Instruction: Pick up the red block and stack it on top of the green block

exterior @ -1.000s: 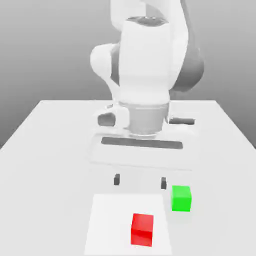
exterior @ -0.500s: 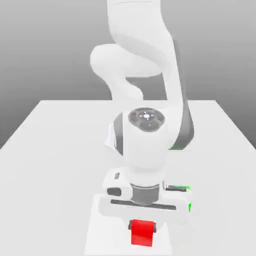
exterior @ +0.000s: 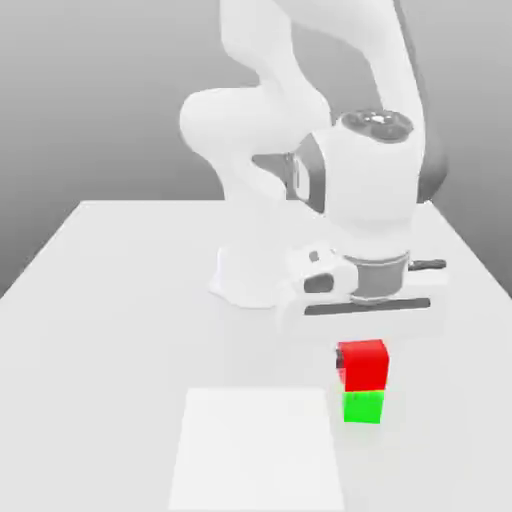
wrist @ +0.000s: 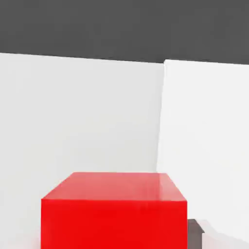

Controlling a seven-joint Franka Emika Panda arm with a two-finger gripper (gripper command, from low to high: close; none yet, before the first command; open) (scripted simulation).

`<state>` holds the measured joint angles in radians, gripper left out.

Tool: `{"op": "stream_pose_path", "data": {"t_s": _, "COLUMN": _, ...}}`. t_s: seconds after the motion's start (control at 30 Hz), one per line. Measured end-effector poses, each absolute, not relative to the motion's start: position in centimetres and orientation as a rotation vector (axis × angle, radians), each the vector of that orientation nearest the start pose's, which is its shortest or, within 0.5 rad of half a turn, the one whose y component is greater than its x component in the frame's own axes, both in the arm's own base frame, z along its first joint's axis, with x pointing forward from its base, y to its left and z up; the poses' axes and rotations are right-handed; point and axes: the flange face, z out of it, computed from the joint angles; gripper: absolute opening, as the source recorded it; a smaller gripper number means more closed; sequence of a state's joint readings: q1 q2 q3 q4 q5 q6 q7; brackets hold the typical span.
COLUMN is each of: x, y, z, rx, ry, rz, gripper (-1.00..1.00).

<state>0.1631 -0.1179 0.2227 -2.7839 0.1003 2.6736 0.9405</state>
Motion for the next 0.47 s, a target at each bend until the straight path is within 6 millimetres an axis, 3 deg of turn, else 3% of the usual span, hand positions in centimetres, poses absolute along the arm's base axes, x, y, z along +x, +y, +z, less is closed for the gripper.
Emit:
{"op": "stream_pose_path", "data": {"t_s": 0.1, "x": 33.5, "y": 14.8, "z": 24.1, "rx": -3.002, "ry": 0.92, "rz": -0.001, "gripper": -1.0}}
{"op": "stream_pose_path", "data": {"t_s": 0.33, "x": 33.2, "y": 14.9, "z": 19.1, "rx": -3.009, "ry": 0.913, "rz": -0.007, "gripper": -1.0}}
{"op": "stream_pose_path", "data": {"t_s": 0.37, "x": 33.1, "y": 14.9, "z": 18.4, "rx": -3.008, "ry": 0.91, "rz": -0.004, "gripper": 1.0}}
{"op": "stream_pose_path", "data": {"t_s": 0.47, "x": 33.1, "y": 14.9, "z": 18.4, "rx": -3.008, "ry": 0.91, "rz": -0.004, "gripper": 1.0}}
